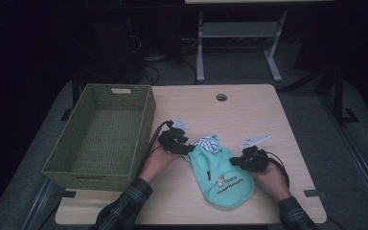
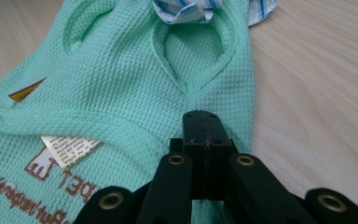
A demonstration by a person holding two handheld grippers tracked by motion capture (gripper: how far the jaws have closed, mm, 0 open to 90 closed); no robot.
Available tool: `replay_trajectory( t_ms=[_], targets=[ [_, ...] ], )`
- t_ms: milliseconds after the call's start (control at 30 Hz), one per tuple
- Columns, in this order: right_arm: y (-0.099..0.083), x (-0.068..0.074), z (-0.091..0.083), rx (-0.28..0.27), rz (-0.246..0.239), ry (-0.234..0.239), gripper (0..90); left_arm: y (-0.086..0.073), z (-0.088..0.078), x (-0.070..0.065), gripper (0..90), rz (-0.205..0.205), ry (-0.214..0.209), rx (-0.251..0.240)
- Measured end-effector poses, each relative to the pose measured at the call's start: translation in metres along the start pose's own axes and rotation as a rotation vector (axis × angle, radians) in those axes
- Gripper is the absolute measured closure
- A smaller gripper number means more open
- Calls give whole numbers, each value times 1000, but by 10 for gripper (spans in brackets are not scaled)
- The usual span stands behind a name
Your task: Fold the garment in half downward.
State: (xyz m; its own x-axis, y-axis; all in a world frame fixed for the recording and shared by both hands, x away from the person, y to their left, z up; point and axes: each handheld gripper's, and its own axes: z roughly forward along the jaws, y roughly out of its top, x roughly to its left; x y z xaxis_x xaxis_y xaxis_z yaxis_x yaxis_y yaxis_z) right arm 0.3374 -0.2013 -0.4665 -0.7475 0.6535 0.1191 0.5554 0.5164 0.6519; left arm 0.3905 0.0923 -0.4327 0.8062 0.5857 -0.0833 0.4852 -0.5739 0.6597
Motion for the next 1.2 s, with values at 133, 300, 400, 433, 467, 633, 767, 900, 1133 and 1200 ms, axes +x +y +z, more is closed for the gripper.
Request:
replay_trajectory(
  t_ms=[133, 300, 400, 433, 467, 633, 767, 900, 1133, 1200],
  targets=[
    [0, 0, 0, 1, -6, 0, 897, -3, 13, 2, 470, 6, -8, 33],
    [1, 1, 0, 3, -11, -4, 898, -7, 19, 2, 468, 8, -8, 63],
    [1, 1, 0, 3, -12, -4, 898, -10, 22, 3, 488, 8, -7, 77],
    [1, 0, 0, 1, -15, -3, 897, -10, 23, 2, 496, 7, -9, 80],
    [1, 0, 0, 1, -15, -3, 898, -11, 24, 2, 504, 11, -8, 82],
    [1, 0, -1, 8, -17, -4, 898, -11, 23, 2, 576, 19, -13, 83],
    [6, 2, -5, -20, -9, 6, 898, -11, 24, 1, 655, 21, -25, 78],
    [16, 9, -12, -68, -8, 27, 898, -11, 23, 0, 750, 24, -50, 83],
    [34, 26, -8, -100, -52, 58, 898, -11, 24, 0, 804, 32, -60, 81],
    [41, 31, -6, -106, -56, 71, 898, -12, 24, 0, 804, 30, -63, 82]
  ],
)
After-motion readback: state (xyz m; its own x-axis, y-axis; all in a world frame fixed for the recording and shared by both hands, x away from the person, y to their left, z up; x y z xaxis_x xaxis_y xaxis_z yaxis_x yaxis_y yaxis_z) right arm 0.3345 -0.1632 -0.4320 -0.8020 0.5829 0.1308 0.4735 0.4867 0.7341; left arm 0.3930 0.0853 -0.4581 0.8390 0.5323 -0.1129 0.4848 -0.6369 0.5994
